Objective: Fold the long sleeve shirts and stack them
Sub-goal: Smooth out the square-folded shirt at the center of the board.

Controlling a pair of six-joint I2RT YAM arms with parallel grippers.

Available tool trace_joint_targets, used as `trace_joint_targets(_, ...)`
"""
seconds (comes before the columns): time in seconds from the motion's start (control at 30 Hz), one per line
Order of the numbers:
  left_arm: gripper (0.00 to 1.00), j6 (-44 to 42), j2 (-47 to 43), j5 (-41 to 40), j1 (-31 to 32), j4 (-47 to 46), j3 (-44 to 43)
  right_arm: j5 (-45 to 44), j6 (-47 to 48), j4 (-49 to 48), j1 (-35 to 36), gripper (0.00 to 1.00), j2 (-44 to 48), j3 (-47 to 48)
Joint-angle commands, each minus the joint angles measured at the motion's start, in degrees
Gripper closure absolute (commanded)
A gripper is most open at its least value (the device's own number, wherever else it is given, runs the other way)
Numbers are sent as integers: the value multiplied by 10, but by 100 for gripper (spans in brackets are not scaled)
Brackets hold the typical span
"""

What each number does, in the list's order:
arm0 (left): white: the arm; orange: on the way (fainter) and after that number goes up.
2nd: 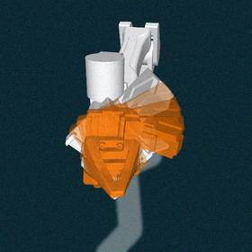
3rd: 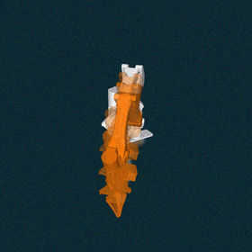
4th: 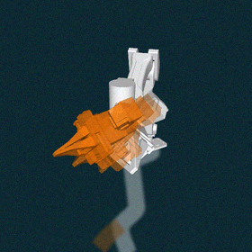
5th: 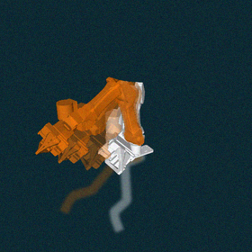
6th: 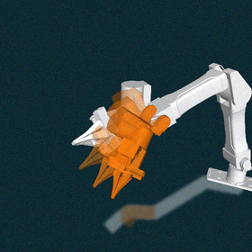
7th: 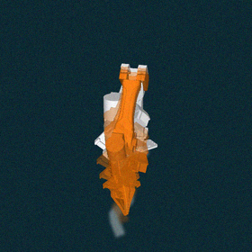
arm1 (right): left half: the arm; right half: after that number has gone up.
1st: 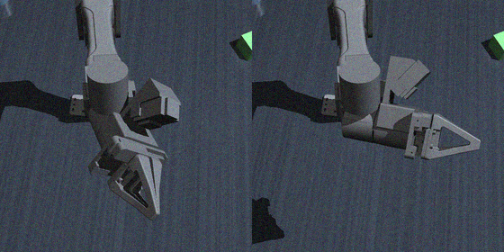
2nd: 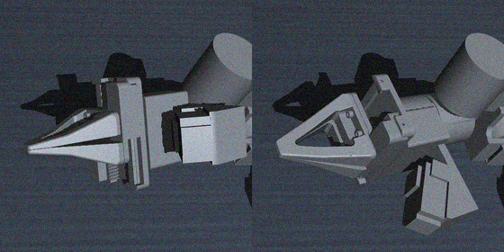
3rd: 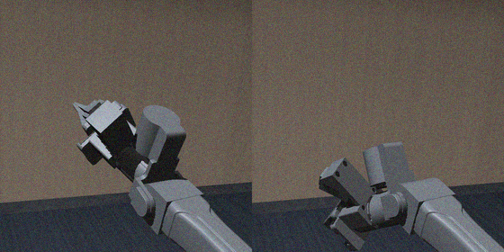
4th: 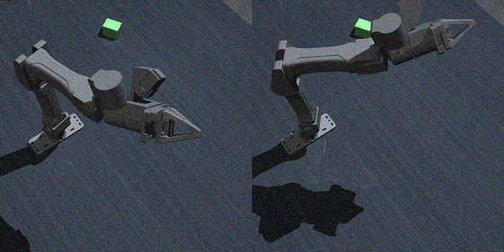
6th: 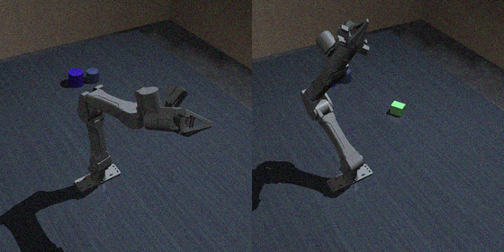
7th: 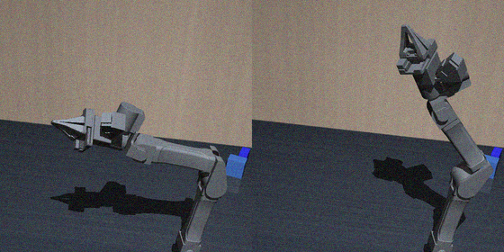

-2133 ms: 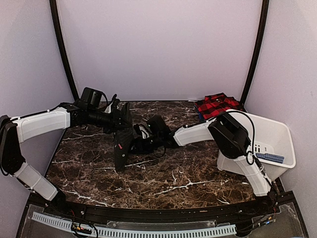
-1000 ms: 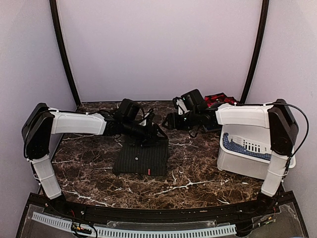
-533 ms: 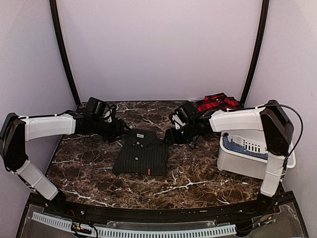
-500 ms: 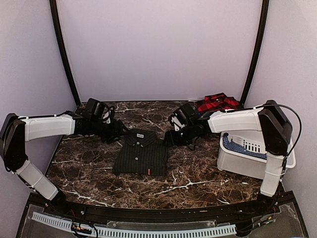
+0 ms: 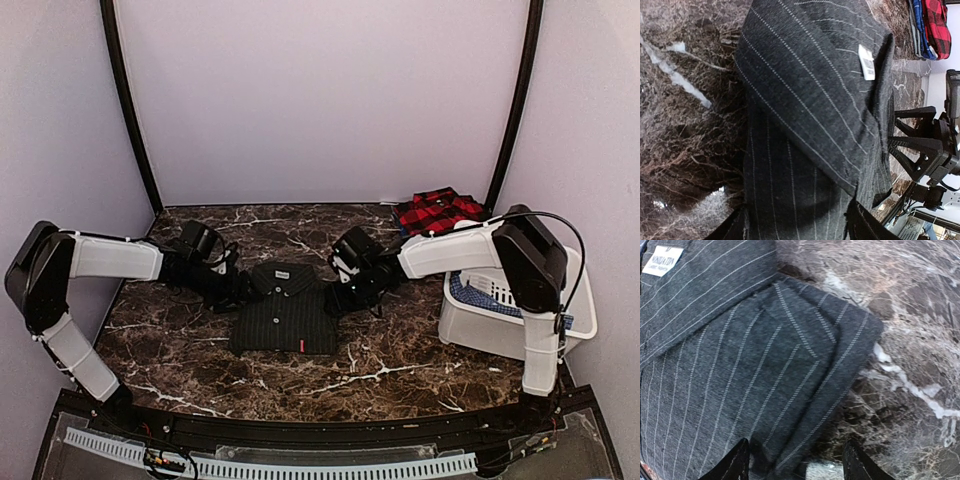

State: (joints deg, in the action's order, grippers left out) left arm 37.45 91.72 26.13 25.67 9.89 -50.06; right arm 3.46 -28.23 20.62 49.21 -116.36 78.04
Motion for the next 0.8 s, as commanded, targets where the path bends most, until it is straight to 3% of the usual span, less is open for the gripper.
trace_joint_targets(0.0,36,-16,25,18,15,-15,2,-8,0,9,14,41,-26,17)
trace_joint_targets(0.17,47,-7,55,3,35,-25,-16,-3,0,11,23,52,-42,35)
trace_joint_targets(0.37,88,13,43,-4,39,-35,-27,10,11,24,27,83,-55,84)
trace_joint_targets(0.43,94,9,25,-17,39,-21,-34,13,17,30,28,94,-56,112)
trace_joint_targets(0.5,99,4,3,-32,39,1,-43,14,25,43,29,100,-58,142)
trace_joint_targets(0.77,100,-4,-108,-103,44,115,-56,54,37,57,33,100,-51,205)
